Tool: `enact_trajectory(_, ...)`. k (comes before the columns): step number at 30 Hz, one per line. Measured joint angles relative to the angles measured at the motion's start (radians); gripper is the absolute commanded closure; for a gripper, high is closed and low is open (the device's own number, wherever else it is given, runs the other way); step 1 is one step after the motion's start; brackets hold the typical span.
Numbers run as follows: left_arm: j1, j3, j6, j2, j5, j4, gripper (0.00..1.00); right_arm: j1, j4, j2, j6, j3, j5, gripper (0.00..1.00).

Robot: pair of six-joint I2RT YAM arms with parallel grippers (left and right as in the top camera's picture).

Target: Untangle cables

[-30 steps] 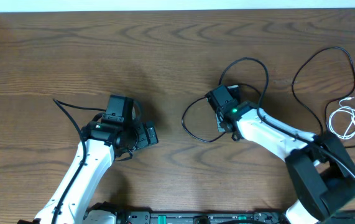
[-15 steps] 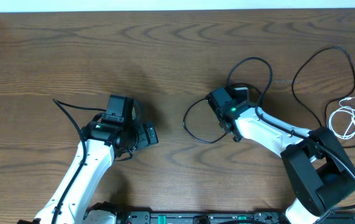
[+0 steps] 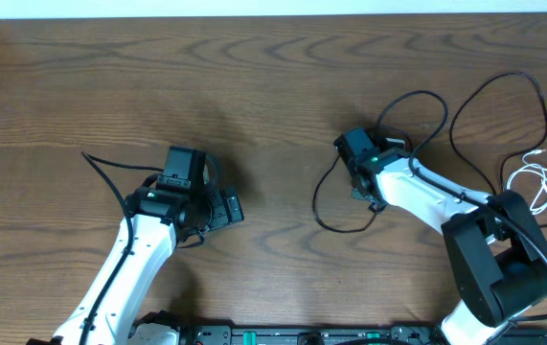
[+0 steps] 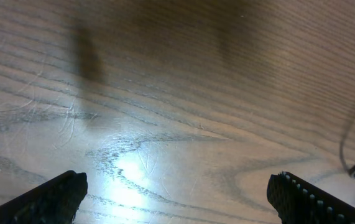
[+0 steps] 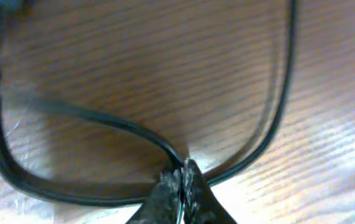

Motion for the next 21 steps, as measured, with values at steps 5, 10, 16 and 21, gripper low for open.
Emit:
enact_trajectory(5,0.0,0.0,0.0,0.0,0.0,0.0,0.02,-0.048,0.021,-0.009,-0.134,0.014,-0.161,0.99)
enact_trajectory(10,0.0,0.0,0.0,0.0,0.0,0.0,0.02,-0.066,0.029,-0.014,-0.327,0.023,-0.402,0.99)
enact_trajectory(16,0.0,0.0,0.0,0.0,0.0,0.0,0.02,0.003,0.029,-0.013,-0.425,0.023,-0.519,0.99)
enact_trajectory(21,0.0,0.0,0.0,0.0,0.0,0.0,0.02,0.097,0.02,-0.009,-0.482,0.029,-0.544,0.99)
